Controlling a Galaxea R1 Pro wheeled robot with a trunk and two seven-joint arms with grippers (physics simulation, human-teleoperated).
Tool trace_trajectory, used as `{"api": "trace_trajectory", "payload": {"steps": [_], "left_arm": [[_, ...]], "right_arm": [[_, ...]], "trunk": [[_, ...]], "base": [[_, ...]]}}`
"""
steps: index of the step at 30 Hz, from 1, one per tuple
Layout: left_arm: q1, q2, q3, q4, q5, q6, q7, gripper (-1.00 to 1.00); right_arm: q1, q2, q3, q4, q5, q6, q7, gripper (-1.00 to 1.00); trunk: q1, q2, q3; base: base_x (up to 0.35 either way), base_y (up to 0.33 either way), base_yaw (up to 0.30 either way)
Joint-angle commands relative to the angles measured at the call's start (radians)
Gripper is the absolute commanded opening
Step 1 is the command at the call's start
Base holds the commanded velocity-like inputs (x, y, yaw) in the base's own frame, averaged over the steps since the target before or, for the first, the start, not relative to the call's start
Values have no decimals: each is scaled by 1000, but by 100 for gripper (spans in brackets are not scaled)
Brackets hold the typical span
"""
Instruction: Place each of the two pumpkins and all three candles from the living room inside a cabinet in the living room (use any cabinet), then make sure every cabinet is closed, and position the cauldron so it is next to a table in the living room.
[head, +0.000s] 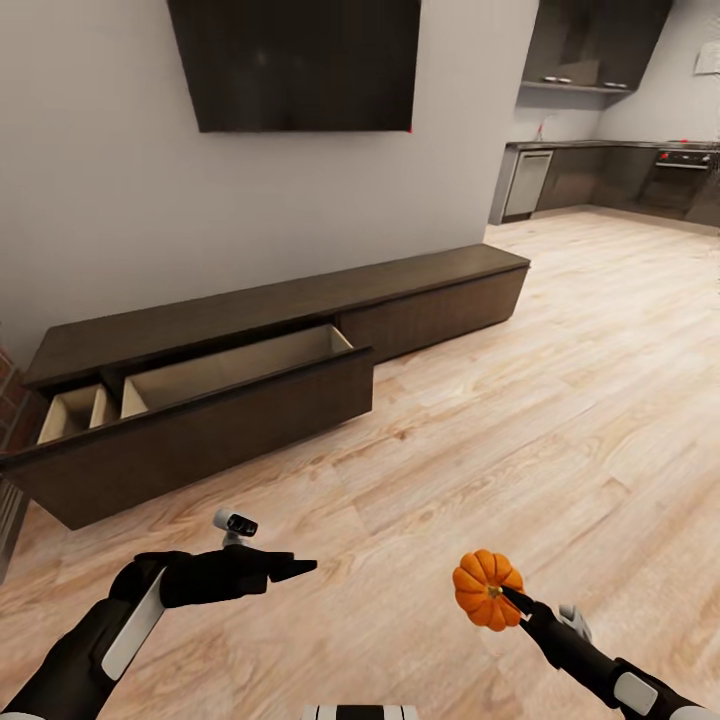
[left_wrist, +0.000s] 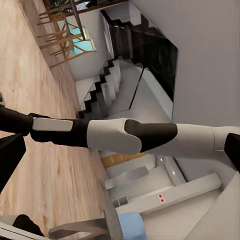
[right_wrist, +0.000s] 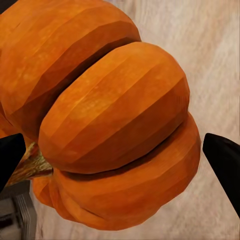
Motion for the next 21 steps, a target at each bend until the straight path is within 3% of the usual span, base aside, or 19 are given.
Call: {"api": "trace_trajectory", "payload": {"steps": [1,7,16,21], "left_arm": [[-1,1,-2,0,4,10,-1,100],[-1,3,-2,0,4,12,-2,100],[-2,7,-2,0,5,12,-4,100],[-1,8,18,1,5,12,-4,100]], "right_arm": [[-1,0,8,2,-10,7,2,-100],[-1,1,16,2,-6,6,-1,-100],[-1,1,17,2,-4,6,-6,-100],[-1,1,17,2,-4,6,-11,-100]], "trunk": [[-1,0,3],[-3,1,27],[-7,3,66],[-10,5,87]], "base": [[0,0,0],[-35,0,74],[-286,0,252],[-74,0,265]]}}
